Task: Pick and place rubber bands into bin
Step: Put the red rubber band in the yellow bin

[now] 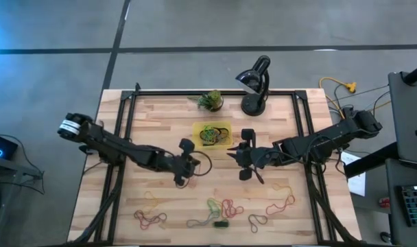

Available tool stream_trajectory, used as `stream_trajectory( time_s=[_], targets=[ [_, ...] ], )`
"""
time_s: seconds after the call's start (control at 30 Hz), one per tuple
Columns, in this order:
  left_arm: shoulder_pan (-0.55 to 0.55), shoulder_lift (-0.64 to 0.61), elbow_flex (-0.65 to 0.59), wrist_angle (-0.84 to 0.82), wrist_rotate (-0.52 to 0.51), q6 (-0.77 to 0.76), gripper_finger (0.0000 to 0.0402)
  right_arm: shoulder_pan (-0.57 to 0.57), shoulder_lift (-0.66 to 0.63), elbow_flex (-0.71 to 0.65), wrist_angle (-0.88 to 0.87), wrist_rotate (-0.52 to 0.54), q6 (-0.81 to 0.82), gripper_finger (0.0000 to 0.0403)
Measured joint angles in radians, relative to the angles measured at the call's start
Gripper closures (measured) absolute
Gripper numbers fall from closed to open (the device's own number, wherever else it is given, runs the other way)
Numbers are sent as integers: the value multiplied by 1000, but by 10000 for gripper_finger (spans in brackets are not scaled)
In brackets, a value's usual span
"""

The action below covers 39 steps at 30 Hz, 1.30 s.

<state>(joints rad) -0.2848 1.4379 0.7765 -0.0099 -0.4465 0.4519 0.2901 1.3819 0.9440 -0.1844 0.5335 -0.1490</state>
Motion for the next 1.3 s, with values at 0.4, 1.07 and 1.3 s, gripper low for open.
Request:
stream_trajectory(
  time_s=[0.4, 1.07, 1.3],
  targets=[
    [125, -134, 2, 118, -68, 189, 401, 0, 0, 0, -2, 0, 0, 344],
    [497, -44, 5, 271, 285, 181, 402, 0, 0, -2, -21, 0, 5, 346],
    [500, 54, 8, 284, 288, 161, 401, 0, 0, -2, -22, 0, 11, 346]
  ],
)
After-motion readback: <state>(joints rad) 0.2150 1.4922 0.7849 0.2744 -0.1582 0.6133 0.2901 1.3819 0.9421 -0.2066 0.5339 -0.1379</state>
